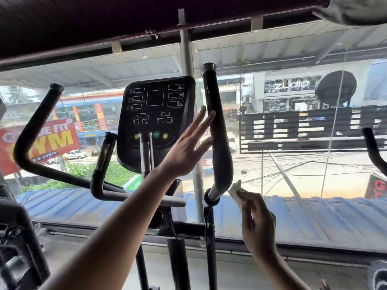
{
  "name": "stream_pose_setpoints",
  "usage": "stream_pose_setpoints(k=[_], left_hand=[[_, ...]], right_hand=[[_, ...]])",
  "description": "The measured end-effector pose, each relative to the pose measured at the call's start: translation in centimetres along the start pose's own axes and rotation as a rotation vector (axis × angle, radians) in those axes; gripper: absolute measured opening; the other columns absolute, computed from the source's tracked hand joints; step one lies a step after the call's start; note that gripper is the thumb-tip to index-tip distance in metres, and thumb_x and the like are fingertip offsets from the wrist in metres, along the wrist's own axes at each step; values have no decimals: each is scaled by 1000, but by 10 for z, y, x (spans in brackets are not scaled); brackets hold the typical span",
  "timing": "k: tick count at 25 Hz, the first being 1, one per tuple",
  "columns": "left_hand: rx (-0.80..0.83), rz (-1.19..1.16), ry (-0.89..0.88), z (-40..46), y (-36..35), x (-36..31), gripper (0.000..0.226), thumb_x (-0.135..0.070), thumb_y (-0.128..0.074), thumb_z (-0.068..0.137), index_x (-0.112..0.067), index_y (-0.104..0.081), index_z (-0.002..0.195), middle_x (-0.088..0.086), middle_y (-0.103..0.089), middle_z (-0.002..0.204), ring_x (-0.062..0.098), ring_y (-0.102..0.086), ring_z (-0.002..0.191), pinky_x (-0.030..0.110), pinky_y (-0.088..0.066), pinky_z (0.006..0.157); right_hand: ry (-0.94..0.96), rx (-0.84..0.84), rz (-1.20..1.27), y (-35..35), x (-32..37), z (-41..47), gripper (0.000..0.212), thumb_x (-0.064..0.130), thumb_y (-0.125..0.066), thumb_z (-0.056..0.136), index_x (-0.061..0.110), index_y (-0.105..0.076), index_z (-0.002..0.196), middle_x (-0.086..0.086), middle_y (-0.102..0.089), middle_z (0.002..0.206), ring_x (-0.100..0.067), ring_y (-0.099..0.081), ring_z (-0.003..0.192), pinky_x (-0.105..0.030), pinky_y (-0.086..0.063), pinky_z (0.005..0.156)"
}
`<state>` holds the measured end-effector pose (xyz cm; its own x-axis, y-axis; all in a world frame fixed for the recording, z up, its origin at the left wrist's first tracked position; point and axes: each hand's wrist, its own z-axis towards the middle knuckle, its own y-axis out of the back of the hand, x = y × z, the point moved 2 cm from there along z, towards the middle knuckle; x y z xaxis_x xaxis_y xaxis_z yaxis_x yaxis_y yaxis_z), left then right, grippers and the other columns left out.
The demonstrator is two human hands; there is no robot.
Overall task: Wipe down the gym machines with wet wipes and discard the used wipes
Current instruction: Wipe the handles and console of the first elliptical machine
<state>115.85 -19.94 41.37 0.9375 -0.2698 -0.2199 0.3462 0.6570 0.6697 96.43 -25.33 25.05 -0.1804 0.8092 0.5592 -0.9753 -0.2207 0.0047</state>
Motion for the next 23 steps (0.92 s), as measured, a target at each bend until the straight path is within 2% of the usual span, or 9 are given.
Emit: stream_pose_setpoints(k=[3,6,9,13,17,20,23], left_hand=[[34,73,47,-40,7,23,61,-42,-41,110,-35,-17,165,-14,1,174,2,-5,158,32,-13,120],[19,132,139,-90,20,53,62,-55,-34,106,-40,-16,164,-20,0,172,-3,-5,157,36,-17,122],[0,168,179,-126,34,76,62,-54,-36,107,-37,-21,164,-18,-6,173,2,-11,158,44,-24,125],[-30,225,214,-152,48,97,58,-45,-43,108,-34,-27,163,-14,-14,173,5,-18,157,45,-27,125],[-110,391,214,-162,64,131,60,-43,-45,106,-25,-32,162,-4,-22,172,14,-22,157,49,-27,125],[-216,516,258,-160,79,166,64,-44,-47,104,-20,-34,161,3,-22,172,20,-20,159,46,-22,126],[-290,572,310,-161,91,201,67,-40,-49,104,-14,-29,162,8,-16,173,21,-13,160,40,-18,128]], right_hand=[[25,-47,24,-12,5,-22,22,19,-47,102,20,-63,116,16,-69,125,-1,-68,111,-14,-53,88],[-2,-48,54,-32,6,-39,23,18,-47,101,10,-66,112,-3,-62,139,-8,-67,115,-17,-55,85],[18,-36,98,-53,12,-50,21,13,-50,99,15,-65,114,1,-58,130,-14,-62,119,-22,-57,86],[-4,94,140,-90,19,-60,18,9,-56,99,18,-67,110,5,-60,118,-13,-64,112,-21,-56,84],[-29,153,152,-115,16,-47,27,4,-60,95,23,-69,112,6,-63,113,-14,-66,107,-23,-58,82],[33,212,144,-138,13,-22,28,0,-64,96,18,-72,116,5,-63,114,-13,-66,110,-26,-59,84],[95,259,159,-171,8,12,28,3,-64,98,12,-71,123,2,-60,119,-15,-66,113,-39,-60,86]])
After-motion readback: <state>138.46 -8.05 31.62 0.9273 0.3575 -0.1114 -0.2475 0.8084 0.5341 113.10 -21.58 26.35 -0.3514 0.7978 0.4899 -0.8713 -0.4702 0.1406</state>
